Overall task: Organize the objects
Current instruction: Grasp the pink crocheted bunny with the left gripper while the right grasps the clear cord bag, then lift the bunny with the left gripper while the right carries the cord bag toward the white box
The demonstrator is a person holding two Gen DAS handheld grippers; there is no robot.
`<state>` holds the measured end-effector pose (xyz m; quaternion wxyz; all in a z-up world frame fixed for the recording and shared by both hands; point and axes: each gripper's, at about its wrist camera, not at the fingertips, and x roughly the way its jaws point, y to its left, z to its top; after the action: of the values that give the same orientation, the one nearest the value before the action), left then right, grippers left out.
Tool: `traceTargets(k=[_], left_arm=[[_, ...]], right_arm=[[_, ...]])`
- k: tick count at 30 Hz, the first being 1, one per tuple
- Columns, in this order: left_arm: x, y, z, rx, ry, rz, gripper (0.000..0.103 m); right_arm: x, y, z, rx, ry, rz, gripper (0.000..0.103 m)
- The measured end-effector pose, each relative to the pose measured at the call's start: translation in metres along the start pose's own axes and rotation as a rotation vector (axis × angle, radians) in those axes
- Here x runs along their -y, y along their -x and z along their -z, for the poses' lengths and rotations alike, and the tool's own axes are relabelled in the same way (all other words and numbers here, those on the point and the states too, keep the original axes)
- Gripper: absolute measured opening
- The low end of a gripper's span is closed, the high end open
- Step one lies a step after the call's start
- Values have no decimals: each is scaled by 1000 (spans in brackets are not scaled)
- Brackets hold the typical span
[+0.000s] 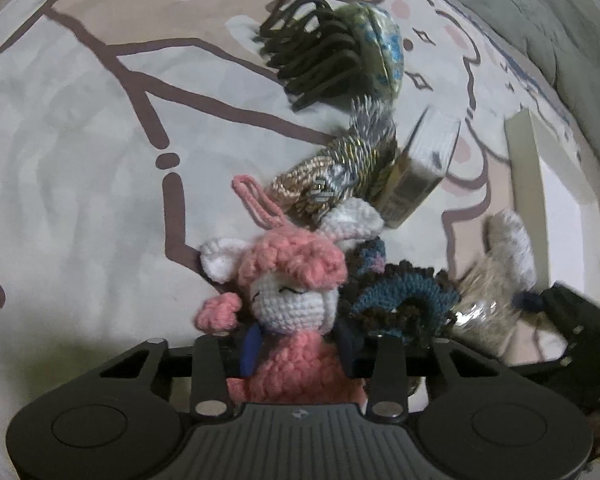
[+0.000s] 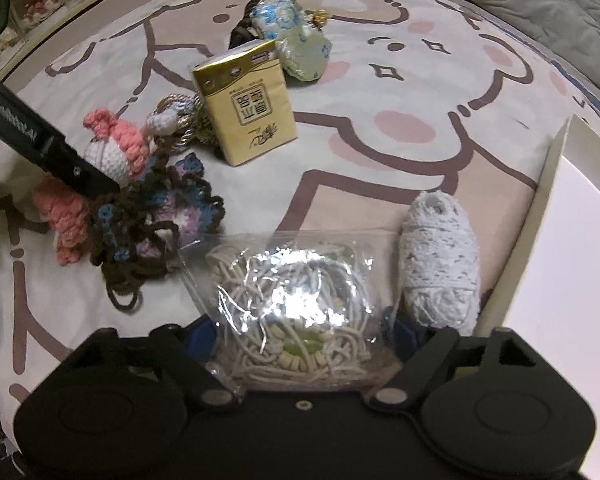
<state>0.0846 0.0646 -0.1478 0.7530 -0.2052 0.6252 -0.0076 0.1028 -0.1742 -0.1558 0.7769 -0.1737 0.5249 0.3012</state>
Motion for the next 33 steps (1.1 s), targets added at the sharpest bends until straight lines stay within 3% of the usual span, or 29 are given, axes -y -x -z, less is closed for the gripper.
traceTargets(k=[9, 20, 33], left_arm=[[1, 13, 3, 46, -34, -1, 35], [2, 40, 11, 136, -45, 23, 35], [14, 89, 12, 277, -41, 108, 35]], right_arm=[[-5, 14, 1, 19, -16, 7, 76], [1, 47, 2, 91, -205, 48, 76], [-7, 88, -6, 229, -339, 108, 77]])
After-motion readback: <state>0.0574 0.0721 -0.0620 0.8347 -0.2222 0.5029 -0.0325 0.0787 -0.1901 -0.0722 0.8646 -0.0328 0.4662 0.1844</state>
